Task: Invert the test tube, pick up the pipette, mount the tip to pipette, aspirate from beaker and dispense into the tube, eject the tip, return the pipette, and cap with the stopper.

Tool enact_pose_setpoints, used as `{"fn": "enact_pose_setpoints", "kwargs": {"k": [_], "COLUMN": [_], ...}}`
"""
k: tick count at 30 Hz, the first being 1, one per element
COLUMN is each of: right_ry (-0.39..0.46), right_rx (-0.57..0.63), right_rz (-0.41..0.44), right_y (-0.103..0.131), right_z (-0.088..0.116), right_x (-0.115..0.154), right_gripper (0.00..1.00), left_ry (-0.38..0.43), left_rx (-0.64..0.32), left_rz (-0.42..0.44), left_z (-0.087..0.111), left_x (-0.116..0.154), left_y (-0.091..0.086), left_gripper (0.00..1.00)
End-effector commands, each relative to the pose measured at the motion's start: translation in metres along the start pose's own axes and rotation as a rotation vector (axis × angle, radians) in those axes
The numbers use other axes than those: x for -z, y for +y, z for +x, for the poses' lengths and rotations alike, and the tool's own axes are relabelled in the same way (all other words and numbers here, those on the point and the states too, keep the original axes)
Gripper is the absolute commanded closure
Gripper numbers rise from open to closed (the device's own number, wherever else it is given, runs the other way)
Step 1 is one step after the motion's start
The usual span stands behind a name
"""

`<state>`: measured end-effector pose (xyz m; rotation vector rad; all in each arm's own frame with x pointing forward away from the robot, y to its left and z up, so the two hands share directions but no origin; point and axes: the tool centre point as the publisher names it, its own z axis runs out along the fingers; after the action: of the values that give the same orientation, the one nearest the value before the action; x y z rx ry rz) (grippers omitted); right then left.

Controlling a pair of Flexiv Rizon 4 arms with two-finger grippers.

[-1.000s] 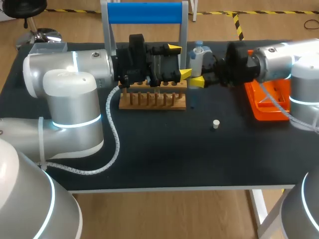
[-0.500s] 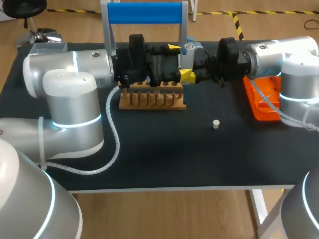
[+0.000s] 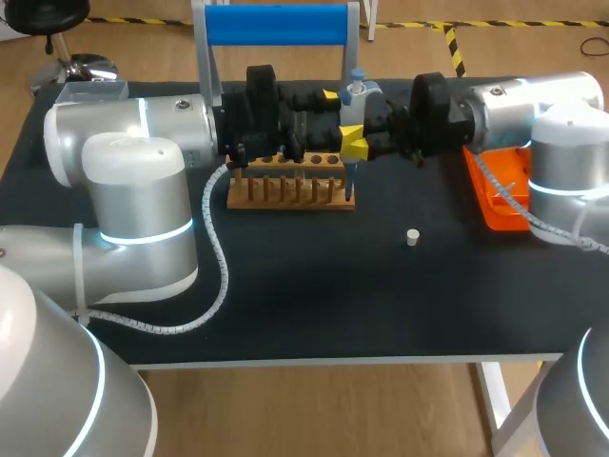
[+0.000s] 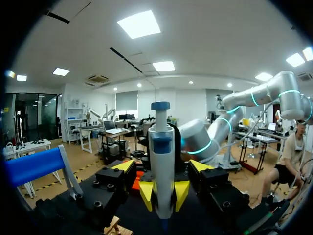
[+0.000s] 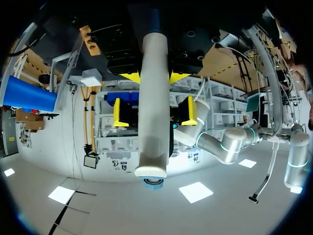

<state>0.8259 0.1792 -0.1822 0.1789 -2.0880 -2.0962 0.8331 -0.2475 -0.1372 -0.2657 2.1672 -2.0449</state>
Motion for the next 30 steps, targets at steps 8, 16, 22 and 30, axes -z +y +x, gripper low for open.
{"fn": "enact_pose_setpoints", "kwargs": {"k": [8, 16, 22, 30], "right_ry": [0.002, -0.003, 0.000, -0.005], "right_rx": [0.004, 0.000, 0.001, -0.001], "right_rz": [-0.002, -0.002, 0.000, 0.004], "right_y": [0.003, 0.001, 0.000, 0.000], "right_z": [0.000, 0.001, 0.002, 0.005], "right_x": [-0.006, -0.006, -0.007, 0.004], "right_gripper": [1.00, 1.00, 0.91, 0.00], "left_ry": [-0.007, -0.007, -0.007, -0.007], "left_rx": [-0.001, -0.001, -0.001, -0.001], "left_rz": [0.004, 0.004, 0.004, 0.004], "left_z": [0.001, 0.001, 0.001, 0.001], "left_x": [-0.002, -0.002, -0.002, -0.002], "left_y": [0.001, 0.001, 0.001, 0.001], "left_gripper": [0.57, 1.00, 1.00, 1.00]}}
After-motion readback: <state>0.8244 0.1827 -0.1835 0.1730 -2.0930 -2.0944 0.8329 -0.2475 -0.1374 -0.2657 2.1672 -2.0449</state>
